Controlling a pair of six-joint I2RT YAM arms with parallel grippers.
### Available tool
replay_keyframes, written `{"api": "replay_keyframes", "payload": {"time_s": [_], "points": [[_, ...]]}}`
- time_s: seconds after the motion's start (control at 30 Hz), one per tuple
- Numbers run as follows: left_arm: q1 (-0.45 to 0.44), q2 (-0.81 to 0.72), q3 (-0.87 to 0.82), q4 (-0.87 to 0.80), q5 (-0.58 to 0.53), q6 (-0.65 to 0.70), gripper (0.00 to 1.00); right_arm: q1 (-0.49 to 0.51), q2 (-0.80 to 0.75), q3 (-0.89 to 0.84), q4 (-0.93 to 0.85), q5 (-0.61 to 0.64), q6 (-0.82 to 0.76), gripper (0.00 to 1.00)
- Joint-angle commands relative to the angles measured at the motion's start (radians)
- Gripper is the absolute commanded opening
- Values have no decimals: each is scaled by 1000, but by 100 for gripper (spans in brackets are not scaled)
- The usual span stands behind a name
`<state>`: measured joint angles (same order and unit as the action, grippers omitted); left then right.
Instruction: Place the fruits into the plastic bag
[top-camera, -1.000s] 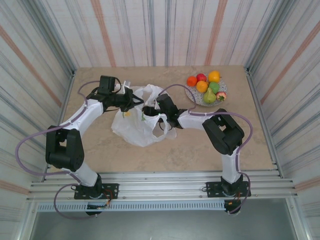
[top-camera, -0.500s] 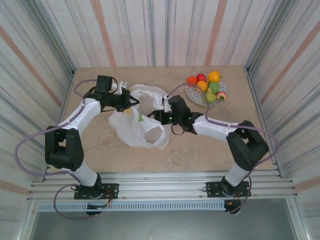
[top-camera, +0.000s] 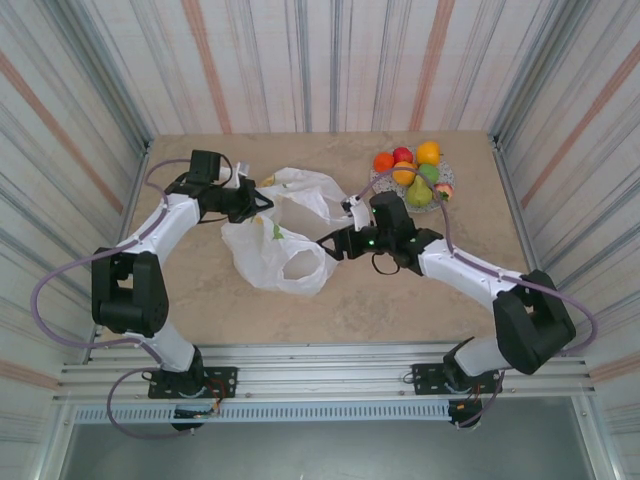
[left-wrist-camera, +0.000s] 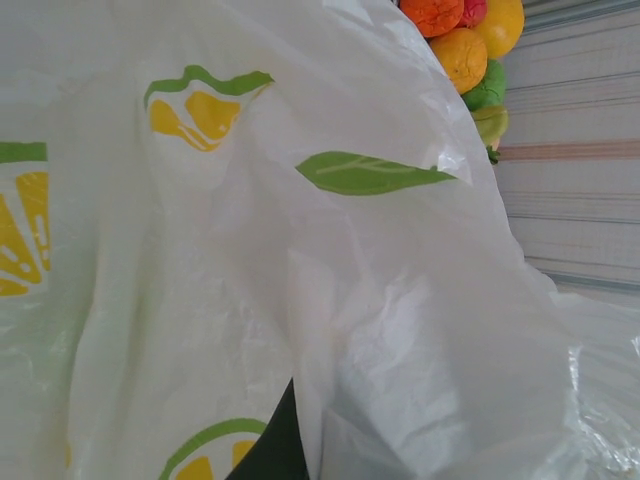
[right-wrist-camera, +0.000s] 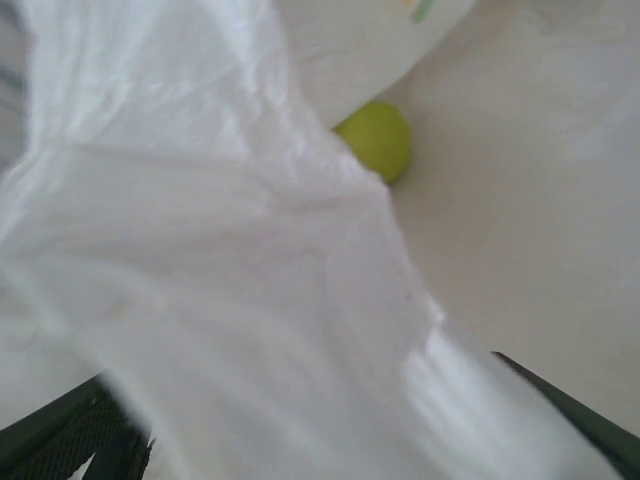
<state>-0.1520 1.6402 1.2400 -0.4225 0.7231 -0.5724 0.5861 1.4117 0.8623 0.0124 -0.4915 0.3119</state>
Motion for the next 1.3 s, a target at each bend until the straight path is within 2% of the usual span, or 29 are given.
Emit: {"api": "replay_keyframes", "payload": {"time_s": [0.0, 0.1, 0.2, 0.27, 0.4, 0.53, 0.8, 0.93, 1.1, 1.27], "points": [[14, 3, 16, -4, 15, -13, 0, -41, -61, -32, -35, -174, -50, 82], [15, -2, 8, 16, 32, -37, 0, -72, -90, -55, 2, -219, -6, 81], [15, 1, 3, 38, 69, -62, 0, -80, -63, -31, -9, -53, 36, 75], [14, 4, 0, 52, 96, -77, 0, -88, 4, 24, -10, 0, 62, 73], [7, 5, 1, 55, 106, -66, 1, -115, 159, 150, 52, -7, 144, 67], [-2, 11, 5, 30, 71, -43, 1, -112, 237, 222, 53, -113, 181, 66], [-11, 33, -8, 41, 45, -61, 0, -91, 100, 69, 28, -255, 143, 77], [-10, 38, -12, 50, 35, -67, 0, -97, 11, 14, -47, -288, 102, 80], [-9, 46, -14, 52, 32, -70, 0, -141, -72, -7, -165, -296, 55, 81], [-8, 47, -14, 53, 36, -70, 0, -214, -160, -11, -169, -321, 64, 82]]}}
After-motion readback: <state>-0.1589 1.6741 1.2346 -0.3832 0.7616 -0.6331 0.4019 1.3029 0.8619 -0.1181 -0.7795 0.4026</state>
